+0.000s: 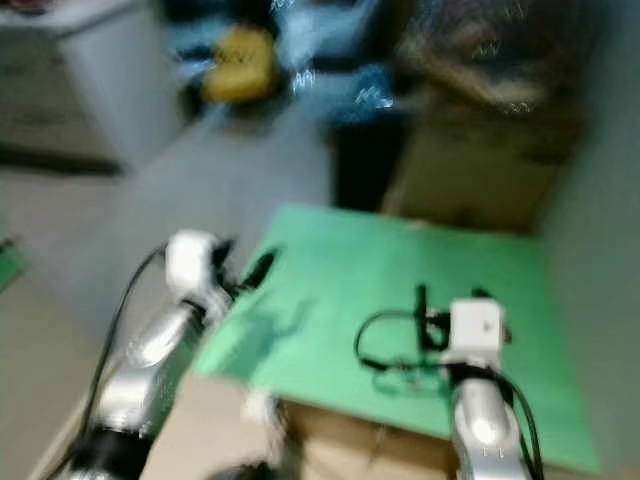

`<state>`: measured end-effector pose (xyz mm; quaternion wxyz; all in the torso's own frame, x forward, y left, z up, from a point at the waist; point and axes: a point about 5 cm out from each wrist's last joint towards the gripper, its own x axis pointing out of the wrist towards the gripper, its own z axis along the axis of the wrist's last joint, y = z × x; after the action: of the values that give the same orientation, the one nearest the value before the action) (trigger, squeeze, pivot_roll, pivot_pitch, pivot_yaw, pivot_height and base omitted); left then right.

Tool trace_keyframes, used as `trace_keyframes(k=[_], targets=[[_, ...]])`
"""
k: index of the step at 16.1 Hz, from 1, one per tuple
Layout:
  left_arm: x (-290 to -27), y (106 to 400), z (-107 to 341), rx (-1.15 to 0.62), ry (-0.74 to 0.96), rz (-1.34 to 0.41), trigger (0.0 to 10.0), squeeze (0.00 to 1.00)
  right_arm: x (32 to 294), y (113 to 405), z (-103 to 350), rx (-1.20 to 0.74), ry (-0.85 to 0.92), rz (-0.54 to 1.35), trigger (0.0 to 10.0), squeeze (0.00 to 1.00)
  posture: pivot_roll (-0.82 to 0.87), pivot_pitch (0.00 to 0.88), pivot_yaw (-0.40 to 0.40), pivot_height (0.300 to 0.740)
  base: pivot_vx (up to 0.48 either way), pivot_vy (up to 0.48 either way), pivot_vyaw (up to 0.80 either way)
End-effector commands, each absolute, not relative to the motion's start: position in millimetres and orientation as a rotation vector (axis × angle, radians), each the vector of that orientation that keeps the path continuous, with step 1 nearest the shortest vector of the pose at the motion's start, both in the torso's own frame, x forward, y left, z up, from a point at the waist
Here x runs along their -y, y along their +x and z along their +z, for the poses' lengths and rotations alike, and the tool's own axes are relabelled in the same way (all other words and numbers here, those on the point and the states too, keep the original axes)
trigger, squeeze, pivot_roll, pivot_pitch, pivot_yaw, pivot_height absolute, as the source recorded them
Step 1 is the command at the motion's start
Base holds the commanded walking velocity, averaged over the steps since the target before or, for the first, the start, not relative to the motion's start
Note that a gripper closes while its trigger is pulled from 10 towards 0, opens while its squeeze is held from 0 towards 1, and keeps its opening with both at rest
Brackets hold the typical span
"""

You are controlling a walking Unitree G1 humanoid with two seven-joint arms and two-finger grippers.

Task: Hang keys on a hook

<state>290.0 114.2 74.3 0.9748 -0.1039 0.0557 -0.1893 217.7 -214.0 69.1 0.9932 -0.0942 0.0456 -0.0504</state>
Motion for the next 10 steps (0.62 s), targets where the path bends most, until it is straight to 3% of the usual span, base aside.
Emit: trace_keyframes(k=[1, 5, 10], targets=[[-111, 280, 65, -0.135, -0.181, -0.373, 10.0, 0.00, 222, 218, 68, -0.129, -0.218, -0.082, 10.0, 0.00, -0.18, 0.000, -0.006, 0.740, 0.000, 0.000, 0.00], [-114, 253, 56, -0.153, -0.120, -0.390, 10.0, 0.00, 229, 236, 75, -0.129, -0.235, -0.037, 10.0, 0.00, -0.12, 0.000, -0.064, 0.740, 0.000, 0.000, 0.00], [-120, 259, 64, -0.120, -0.113, -0.357, 10.0, 0.00, 211, 237, 69, -0.137, -0.214, 0.019, 10.0, 0.00, -0.10, 0.000, -0.047, 0.740, 0.000, 0.000, 0.00]])
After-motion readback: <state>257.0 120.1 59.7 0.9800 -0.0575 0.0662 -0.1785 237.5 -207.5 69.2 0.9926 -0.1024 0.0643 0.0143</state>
